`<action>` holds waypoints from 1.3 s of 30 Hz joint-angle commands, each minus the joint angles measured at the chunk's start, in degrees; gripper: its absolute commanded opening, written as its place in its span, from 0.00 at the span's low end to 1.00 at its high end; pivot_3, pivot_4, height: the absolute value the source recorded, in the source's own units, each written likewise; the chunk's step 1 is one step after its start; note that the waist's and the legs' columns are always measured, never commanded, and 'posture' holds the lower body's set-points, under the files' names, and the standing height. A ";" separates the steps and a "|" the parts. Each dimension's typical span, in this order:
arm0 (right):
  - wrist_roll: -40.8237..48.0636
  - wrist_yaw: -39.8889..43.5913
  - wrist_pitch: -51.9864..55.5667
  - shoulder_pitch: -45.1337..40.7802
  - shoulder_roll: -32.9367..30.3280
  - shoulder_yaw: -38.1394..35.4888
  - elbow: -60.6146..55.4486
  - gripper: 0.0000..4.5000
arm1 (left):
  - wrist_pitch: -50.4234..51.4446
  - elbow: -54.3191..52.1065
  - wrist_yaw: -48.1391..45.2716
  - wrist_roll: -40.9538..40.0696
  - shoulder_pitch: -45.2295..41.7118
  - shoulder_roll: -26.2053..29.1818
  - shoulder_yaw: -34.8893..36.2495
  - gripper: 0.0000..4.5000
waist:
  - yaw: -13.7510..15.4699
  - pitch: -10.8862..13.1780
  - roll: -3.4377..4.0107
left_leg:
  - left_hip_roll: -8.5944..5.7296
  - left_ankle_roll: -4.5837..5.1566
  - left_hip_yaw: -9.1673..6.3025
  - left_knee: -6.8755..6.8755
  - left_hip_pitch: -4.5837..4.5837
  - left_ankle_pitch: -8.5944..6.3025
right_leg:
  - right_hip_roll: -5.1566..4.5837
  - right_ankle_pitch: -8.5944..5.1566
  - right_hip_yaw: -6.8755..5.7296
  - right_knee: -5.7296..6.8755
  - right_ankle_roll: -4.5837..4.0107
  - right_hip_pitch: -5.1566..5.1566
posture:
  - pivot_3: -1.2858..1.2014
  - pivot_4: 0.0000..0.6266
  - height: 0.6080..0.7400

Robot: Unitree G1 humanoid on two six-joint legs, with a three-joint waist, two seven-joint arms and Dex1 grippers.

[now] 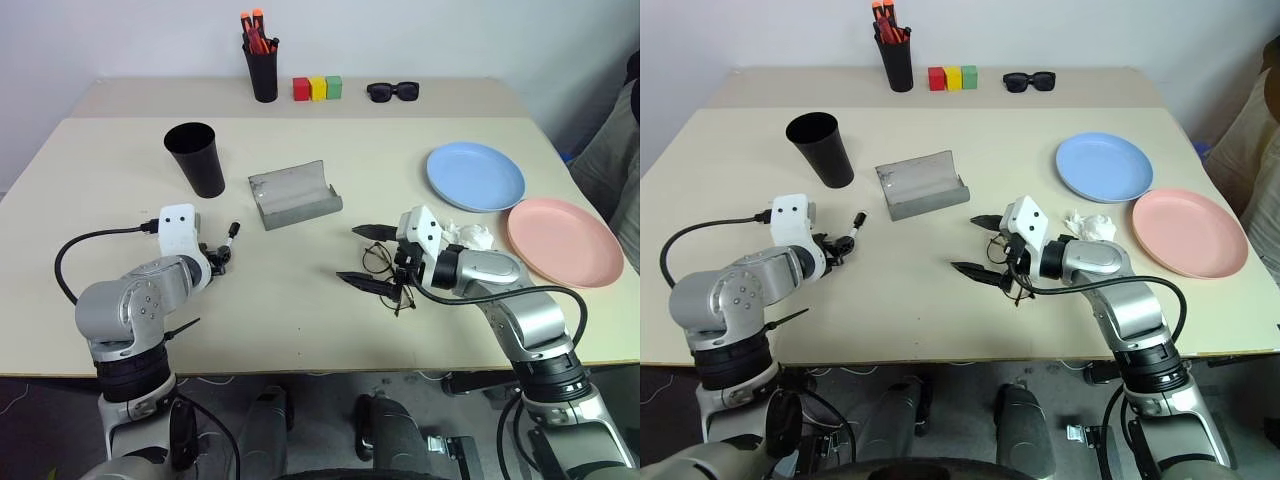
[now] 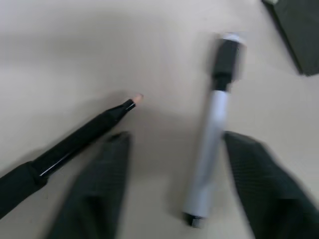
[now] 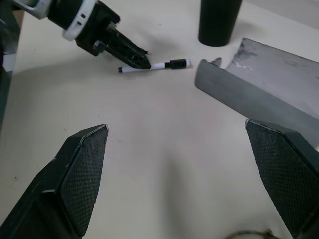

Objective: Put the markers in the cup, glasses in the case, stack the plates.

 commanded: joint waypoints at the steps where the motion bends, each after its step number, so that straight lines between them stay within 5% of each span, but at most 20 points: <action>1: 0.50 -0.25 -1.22 -1.00 0.80 0.20 -1.75 1.00 | 0.34 2.18 -0.68 0.93 -2.58 -1.32 -2.79 0.13 | -0.02 -0.01 -0.01 | 0.00 0.00 0.00 0.00 0.01 0.00 | 0.00 0.00 0.00 0.00 0.00 0.00 | 0.52 0.24 1.00; 2: 0.47 -0.33 -1.20 -1.19 0.96 0.28 -1.68 1.00 | 0.16 3.21 -0.41 1.64 -3.11 -1.51 -3.47 0.01 | 0.01 -0.01 -0.01 | 0.00 0.00 0.00 0.00 0.01 0.00 | 0.00 0.00 0.00 0.00 0.00 0.01 | 0.52 0.24 1.00; 3: 0.46 -0.44 -1.15 -1.34 1.09 0.36 -1.69 1.00 | -0.06 3.94 -0.25 2.22 -3.41 -1.50 -3.92 0.00 | -0.06 -0.01 -0.01 | 0.00 0.00 -0.01 0.00 0.02 0.00 | 0.00 0.00 0.00 0.01 0.01 0.02 | 0.52 0.24 1.00; 10: 0.73 -1.06 -0.64 -1.38 1.16 0.38 -2.60 1.00 | -4.51 3.02 -2.12 3.79 -2.95 -0.39 -4.74 0.00 | -0.10 -0.02 0.00 | 0.00 0.00 -0.01 0.00 0.06 0.00 | 0.00 0.00 0.00 0.03 0.00 0.03 | 0.52 0.24 1.00; 18: 2.92 -2.36 0.06 -4.93 2.51 -1.05 -2.98 1.00 | -24.73 -9.85 -11.39 1.18 0.37 4.32 -1.86 0.00 | -0.20 0.01 -0.03 | 0.02 -0.06 0.00 -0.08 -0.05 -0.03 | 0.01 0.12 0.00 0.02 -0.21 -0.15 | 0.52 0.24 1.00; 26: -2.68 -10.31 -5.48 -15.27 12.93 2.04 5.91 1.00 | -61.07 20.09 3.10 20.33 -14.37 6.72 -6.19 0.00 | 0.01 0.00 -0.04 | 0.01 0.00 0.00 -0.06 0.01 0.03 | 0.05 0.11 0.00 0.02 -0.12 -0.06 | 0.52 0.24 1.00; 33: -4.84 -14.66 -9.00 -17.26 19.17 2.87 8.53 1.00 | -82.63 48.45 6.34 23.70 -26.11 6.66 -6.77 0.00 | -0.20 0.00 -0.07 | -0.01 -0.03 0.07 -0.09 -0.14 0.09 | 0.04 0.36 0.00 -0.03 0.19 -0.16 | 0.52 0.24 1.00; 39: -4.45 -15.40 -8.19 -14.89 19.59 3.51 5.79 1.00 | -89.92 60.33 4.98 22.88 -29.95 6.23 -6.85 0.00 | -0.32 0.00 -0.07 | 0.01 -0.12 0.06 -0.13 -0.07 0.14 | 0.05 0.36 -0.01 0.10 0.21 -0.19 | 0.52 0.24 1.00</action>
